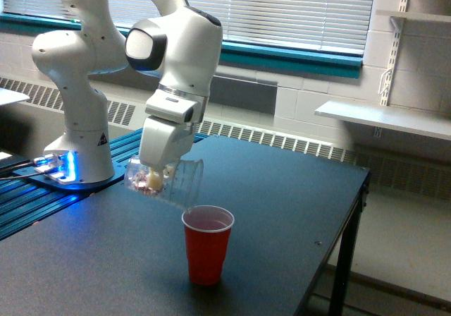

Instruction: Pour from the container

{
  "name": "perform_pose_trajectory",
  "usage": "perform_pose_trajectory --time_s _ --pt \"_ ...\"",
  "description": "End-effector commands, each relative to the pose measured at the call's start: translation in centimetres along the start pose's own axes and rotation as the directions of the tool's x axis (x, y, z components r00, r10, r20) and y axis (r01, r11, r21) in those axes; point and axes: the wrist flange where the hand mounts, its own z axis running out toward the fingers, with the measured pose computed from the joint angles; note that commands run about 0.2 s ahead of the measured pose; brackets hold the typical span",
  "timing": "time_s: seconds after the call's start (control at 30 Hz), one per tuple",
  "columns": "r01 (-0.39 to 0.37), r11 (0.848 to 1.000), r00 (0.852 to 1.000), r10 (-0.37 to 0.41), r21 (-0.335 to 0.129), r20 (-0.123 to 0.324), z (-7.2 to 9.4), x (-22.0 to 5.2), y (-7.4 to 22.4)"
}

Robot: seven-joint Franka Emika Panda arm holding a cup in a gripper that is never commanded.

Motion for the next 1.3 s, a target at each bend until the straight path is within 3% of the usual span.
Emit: perform_pose_trajectory --time_s 0.03,0.6,0.93,1.3 --pt "0.03 1.0 0.999 -0.03 -0.001 -0.016 -0.9 0.7 -1.0" --pt "0.062 0.998 0.997 -0.061 -0.007 0.038 0.0 1.0 -1.2" --pt "0.052 0.998 0.998 -0.05 -0.035 0.047 0.4 1.3 -0.6" --pt "0.049 0.998 0.998 -0.048 -0.036 0.051 0.1 1.7 -0.9"
